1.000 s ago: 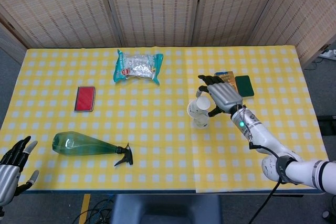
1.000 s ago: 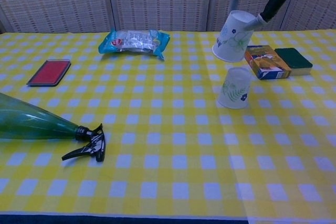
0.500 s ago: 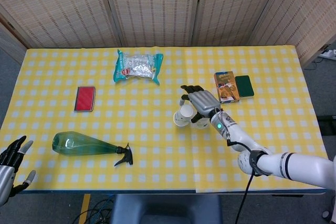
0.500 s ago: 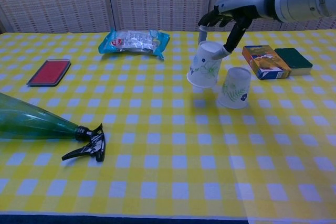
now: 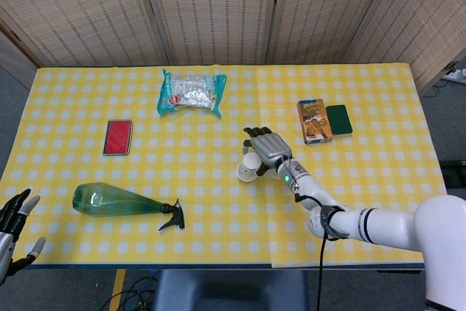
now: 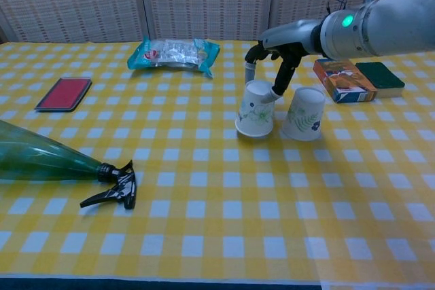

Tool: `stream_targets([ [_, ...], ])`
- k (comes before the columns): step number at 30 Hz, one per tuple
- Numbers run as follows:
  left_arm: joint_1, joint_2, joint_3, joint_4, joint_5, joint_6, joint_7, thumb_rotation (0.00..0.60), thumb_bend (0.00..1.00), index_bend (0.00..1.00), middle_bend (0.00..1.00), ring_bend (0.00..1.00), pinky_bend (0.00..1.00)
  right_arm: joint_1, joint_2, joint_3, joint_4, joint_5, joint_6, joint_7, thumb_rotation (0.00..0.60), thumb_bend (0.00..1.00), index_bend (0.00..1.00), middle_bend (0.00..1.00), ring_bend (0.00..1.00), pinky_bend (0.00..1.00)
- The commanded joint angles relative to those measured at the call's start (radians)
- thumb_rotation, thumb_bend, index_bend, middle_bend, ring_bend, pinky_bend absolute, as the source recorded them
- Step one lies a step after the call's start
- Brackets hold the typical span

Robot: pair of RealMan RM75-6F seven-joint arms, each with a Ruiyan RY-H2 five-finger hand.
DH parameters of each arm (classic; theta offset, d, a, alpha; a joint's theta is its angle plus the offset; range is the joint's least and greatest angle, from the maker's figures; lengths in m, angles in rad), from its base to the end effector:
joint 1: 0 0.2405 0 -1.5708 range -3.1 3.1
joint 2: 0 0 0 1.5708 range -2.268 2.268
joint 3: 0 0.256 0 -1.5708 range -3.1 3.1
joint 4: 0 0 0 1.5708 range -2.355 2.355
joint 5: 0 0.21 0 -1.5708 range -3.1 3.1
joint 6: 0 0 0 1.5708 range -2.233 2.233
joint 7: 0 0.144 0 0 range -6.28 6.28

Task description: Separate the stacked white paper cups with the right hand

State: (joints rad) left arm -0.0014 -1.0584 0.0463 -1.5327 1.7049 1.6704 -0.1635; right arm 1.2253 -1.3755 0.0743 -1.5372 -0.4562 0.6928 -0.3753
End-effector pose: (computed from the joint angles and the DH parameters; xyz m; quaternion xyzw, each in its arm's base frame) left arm -0.3121 0.1332 0.1837 -0.6193 -0.3589 -0.4337 0.5473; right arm -0.0765 -0.4014 0.0003 0.7697 -0.4538 0.2608 0.3655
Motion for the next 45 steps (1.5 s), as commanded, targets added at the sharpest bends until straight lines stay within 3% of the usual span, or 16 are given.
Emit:
stream_targets([
  [1,0.002,0.001,0.0,0.001,0.001,0.003,-0.002,0.6,0.38,0.0,0.0,0.05,0.2,0.013,-0.014,-0.009,0.01,0.021,0.011,-0.019,0.6,0.29,0.39,0.0,0.0,0.0],
  [15,0.008,0.002,-0.003,0.0,-0.008,0.008,0.0,0.6,0.38,0.0,0.0,0.05,0.2,0.046,-0.059,-0.031,0.054,0.093,0.004,-0.079,0.6,0.28,0.38,0.0,0.0,0.0],
  [18,0.009,0.001,-0.005,-0.001,-0.011,0.007,0.006,0.6,0.38,0.0,0.0,0.05,0.2,0.049,-0.043,-0.033,0.046,0.102,-0.023,-0.076,0.6,0.27,0.26,0.0,0.0,0.0],
  [22,0.011,0.0,-0.006,-0.002,-0.011,0.01,0.01,0.6,0.38,0.0,0.0,0.05,0.2,0.044,-0.009,-0.03,0.019,0.086,-0.038,-0.059,0.6,0.24,0.03,0.0,0.0,0.0],
  [29,0.012,-0.006,-0.005,-0.006,-0.003,0.011,0.028,0.6,0.38,0.0,0.0,0.05,0.2,0.017,0.066,-0.007,-0.056,0.031,-0.034,-0.007,0.6,0.21,0.0,0.0,0.0,0.0],
  [33,0.008,-0.011,-0.004,-0.005,-0.004,-0.002,0.043,0.6,0.38,0.0,0.0,0.05,0.2,-0.044,0.168,0.015,-0.175,-0.065,0.016,0.047,0.6,0.2,0.0,0.0,0.0,0.0],
  [37,0.001,-0.02,-0.005,-0.01,-0.012,-0.024,0.068,0.6,0.38,0.0,0.0,0.05,0.2,-0.179,0.298,0.024,-0.318,-0.258,0.14,0.13,0.6,0.2,0.0,0.0,0.0,0.0],
  [42,-0.021,-0.032,-0.001,-0.021,-0.021,-0.079,0.103,0.6,0.38,0.0,0.0,0.05,0.2,-0.36,0.385,-0.03,-0.39,-0.53,0.315,0.203,0.6,0.19,0.0,0.0,0.0,0.0],
  [45,-0.032,-0.038,-0.002,-0.022,-0.018,-0.094,0.113,0.6,0.38,0.0,0.0,0.05,0.2,-0.507,0.386,-0.096,-0.368,-0.735,0.457,0.295,0.6,0.19,0.0,0.0,0.0,0.0],
])
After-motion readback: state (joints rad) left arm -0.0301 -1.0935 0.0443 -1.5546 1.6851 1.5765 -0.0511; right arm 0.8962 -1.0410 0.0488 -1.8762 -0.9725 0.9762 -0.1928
